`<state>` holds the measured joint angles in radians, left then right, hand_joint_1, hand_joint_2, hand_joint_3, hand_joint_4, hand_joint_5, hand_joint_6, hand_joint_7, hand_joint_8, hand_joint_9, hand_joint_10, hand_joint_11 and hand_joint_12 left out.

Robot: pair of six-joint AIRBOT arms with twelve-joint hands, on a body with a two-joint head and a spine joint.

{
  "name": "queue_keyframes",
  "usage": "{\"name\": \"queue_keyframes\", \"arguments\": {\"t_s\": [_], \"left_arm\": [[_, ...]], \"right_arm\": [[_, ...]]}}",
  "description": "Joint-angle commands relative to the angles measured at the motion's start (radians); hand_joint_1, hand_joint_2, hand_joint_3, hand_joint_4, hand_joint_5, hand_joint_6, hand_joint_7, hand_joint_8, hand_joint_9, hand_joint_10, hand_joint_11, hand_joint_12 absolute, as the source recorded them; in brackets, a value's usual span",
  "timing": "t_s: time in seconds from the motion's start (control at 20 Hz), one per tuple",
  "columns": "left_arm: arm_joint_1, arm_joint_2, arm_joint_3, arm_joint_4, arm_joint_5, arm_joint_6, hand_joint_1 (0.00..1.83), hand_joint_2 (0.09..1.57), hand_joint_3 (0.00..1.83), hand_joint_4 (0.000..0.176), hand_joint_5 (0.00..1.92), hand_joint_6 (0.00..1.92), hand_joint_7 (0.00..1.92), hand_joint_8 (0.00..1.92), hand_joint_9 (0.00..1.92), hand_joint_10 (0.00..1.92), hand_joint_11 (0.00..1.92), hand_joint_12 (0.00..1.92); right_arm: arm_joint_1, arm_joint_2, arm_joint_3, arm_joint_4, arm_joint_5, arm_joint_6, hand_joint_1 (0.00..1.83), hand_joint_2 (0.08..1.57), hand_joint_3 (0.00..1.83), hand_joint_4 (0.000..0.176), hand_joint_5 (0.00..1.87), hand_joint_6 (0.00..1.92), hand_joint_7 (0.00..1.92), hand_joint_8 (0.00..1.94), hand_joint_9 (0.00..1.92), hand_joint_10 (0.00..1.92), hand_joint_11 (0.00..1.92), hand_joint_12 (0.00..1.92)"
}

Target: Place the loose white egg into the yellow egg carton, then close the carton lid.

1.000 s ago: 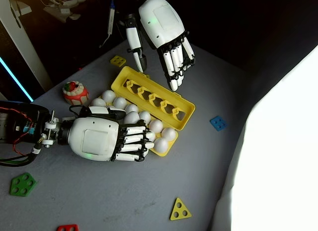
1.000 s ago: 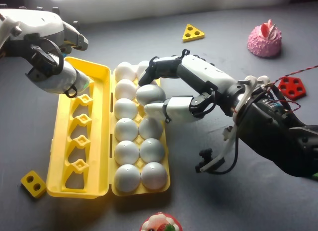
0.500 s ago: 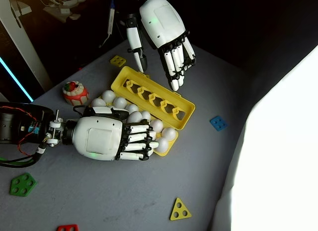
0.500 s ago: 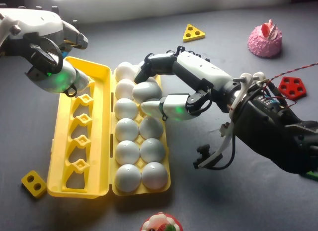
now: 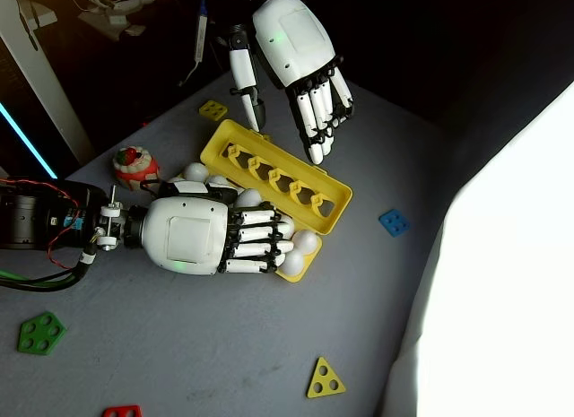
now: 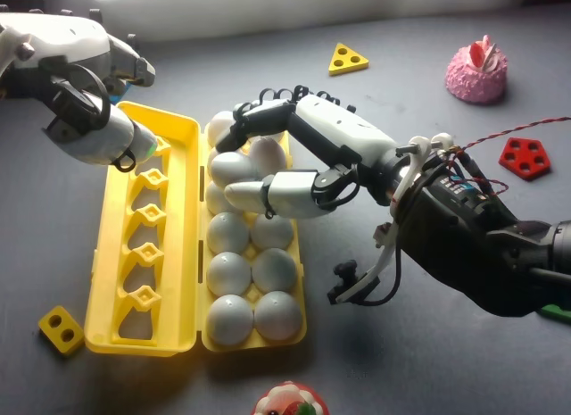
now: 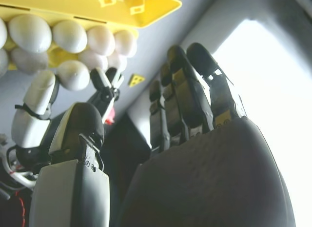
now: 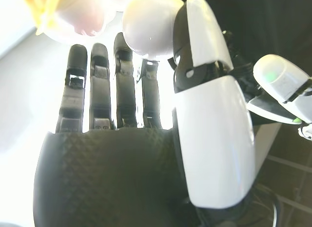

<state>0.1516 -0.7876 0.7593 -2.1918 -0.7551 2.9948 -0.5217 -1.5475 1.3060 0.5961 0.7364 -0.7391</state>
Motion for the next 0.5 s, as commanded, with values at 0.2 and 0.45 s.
{"name": "queue_keyframes", "arguments": {"t_s": [0.2,0.45], "left_arm": [[-0.015,0.001,0.002,0.055,0.034,0.003,0.6,1.29,0.0,0.033,0.31,0.0,0.42,0.0,0.49,0.0,0.0,1.28],[-0.015,0.001,0.001,0.055,0.034,0.003,0.59,1.3,0.0,0.032,0.31,0.0,0.42,0.0,0.5,0.01,0.0,1.31]], "right_arm": [[0.007,-0.008,0.023,-0.035,0.114,0.011,0.81,1.02,0.0,0.0,0.47,0.07,0.3,0.0,0.26,0.0,0.0,1.0],[0.009,0.003,0.02,-0.077,0.139,0.011,0.73,1.02,0.0,0.0,0.33,0.0,0.28,0.0,0.24,0.0,0.0,0.99]]}}
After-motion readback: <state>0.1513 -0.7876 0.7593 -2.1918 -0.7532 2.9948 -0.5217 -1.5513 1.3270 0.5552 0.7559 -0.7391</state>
